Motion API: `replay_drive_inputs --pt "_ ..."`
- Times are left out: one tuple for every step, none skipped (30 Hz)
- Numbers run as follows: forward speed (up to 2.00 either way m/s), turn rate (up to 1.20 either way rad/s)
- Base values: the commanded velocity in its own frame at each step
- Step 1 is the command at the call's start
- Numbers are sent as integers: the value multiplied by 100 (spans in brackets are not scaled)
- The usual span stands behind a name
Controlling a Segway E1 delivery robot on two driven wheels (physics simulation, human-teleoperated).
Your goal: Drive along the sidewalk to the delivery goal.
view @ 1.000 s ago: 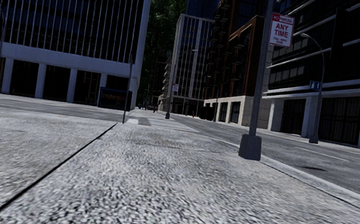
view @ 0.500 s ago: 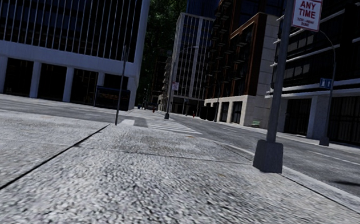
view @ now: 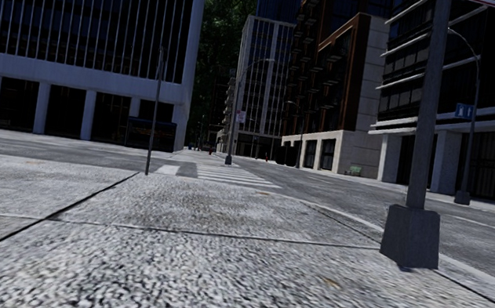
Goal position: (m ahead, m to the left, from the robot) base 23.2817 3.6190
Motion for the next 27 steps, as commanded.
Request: replay_drive_inputs --pt "194 0" --pt "194 0" --pt "194 0" --pt "194 0" --pt "194 0" --pt "194 0" --pt "194 0" --pt "194 0" --pt "194 0" --pt "194 0" --pt "194 0" --pt "194 0" --pt "194 0" --pt "194 0" --pt "194 0" --pt "194 0" --pt "194 0" --pt "194 0" --pt "194 0" --pt "194 0" --pt "194 0" --pt "194 0" --pt "194 0" --pt "194 0" --pt "195 0" --pt "195 0" --pt "196 0"
